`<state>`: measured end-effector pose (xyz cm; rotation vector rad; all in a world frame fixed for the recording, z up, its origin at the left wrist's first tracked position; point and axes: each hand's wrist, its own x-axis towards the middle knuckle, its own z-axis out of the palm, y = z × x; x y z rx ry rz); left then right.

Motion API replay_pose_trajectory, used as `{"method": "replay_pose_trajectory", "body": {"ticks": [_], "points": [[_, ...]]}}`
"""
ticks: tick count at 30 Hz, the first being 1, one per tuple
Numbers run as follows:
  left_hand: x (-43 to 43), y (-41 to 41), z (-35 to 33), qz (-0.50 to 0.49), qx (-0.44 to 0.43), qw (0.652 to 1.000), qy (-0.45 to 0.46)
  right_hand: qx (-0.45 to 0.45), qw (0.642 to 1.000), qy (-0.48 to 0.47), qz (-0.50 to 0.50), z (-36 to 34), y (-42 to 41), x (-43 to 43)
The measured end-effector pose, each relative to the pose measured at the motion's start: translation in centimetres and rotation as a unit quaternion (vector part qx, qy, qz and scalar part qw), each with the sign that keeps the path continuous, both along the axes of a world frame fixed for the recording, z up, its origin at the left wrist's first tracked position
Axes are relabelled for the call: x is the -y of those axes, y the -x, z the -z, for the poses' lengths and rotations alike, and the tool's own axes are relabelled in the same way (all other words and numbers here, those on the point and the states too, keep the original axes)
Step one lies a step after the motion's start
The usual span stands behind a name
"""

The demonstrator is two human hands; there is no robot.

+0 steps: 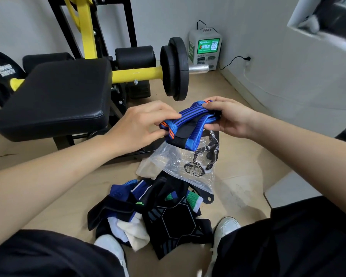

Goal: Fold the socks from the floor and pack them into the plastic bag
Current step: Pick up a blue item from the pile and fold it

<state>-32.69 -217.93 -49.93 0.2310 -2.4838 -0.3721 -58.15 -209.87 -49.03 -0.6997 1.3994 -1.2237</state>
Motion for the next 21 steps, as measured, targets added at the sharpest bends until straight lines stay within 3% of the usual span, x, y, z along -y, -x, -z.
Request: {"method": "replay_pose_trajectory", "body": {"ticks": [5, 9, 12, 15, 18, 21], "points": [[0.0, -0.2, 0.2, -0.006, -0.029, 0.998, 0.054, 0.0, 1.0, -0.002, -0.008, 0.4, -0.2, 0.1], [0.1, -0.5, 0.1, -0.029, -0.03, 0.999, 0.015, -0.012, 1.0, 0.01, -0.01, 0.7, -0.3, 0.0], [-0.5, -0.4, 0.1, -0.04, -0.024, 0.988, -0.145, -0.015, 0.999, 0.033, -0.011, 0.7, -0.2, -0.1], [-0.7, 0.4, -0.3, -0.08, -0.048, 0.932, -0.351, -0.024, 0.996, 0.069, -0.045, 0.6, -0.1, -0.4], [-0.5, 1.1, -0.5, -0.07, 0.014, 0.893, -0.445, -0.019, 0.991, 0.106, -0.083, 0.4, -0.5, -0.3], [-1.0, 1.3, -0.1, 0.038, 0.047, 0.851, -0.521, -0.008, 0.985, 0.128, -0.113, 0.3, -1.3, -0.1]]}}
